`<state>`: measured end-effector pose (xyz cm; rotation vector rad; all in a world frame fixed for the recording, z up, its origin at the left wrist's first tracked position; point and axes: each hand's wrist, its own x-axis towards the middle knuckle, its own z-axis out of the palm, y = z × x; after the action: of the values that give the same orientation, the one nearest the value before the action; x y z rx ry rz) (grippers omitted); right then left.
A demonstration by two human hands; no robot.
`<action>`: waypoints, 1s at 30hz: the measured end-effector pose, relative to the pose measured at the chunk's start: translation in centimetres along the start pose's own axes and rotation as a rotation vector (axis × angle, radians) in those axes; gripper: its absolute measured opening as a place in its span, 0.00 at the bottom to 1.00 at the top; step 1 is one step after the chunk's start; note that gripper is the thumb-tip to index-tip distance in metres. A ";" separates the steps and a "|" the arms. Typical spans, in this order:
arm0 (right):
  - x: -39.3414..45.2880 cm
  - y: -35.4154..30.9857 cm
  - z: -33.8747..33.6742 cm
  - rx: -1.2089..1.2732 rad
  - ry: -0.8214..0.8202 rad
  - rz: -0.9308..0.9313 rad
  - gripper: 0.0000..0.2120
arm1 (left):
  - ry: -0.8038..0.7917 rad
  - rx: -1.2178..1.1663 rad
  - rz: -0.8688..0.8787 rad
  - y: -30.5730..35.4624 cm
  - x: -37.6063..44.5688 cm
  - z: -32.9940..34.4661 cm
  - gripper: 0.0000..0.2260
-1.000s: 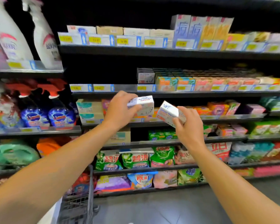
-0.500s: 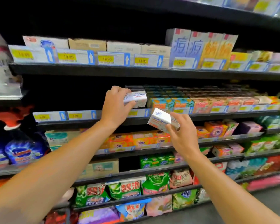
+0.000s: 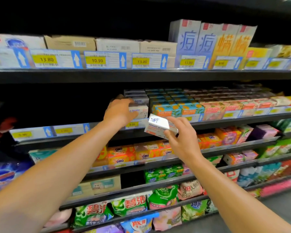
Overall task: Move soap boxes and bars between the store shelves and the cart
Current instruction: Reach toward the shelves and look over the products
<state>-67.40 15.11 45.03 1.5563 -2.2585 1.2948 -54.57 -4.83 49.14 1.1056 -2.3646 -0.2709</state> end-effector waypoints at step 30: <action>2.2 3.7 -0.4 0.095 -0.084 -0.130 0.20 | 0.000 0.201 0.071 2.4 3.0 1.3 0.16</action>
<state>-71.53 14.23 44.29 1.7893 -2.1298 1.3432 -58.49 -5.60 50.08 1.1078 -2.4668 -0.0078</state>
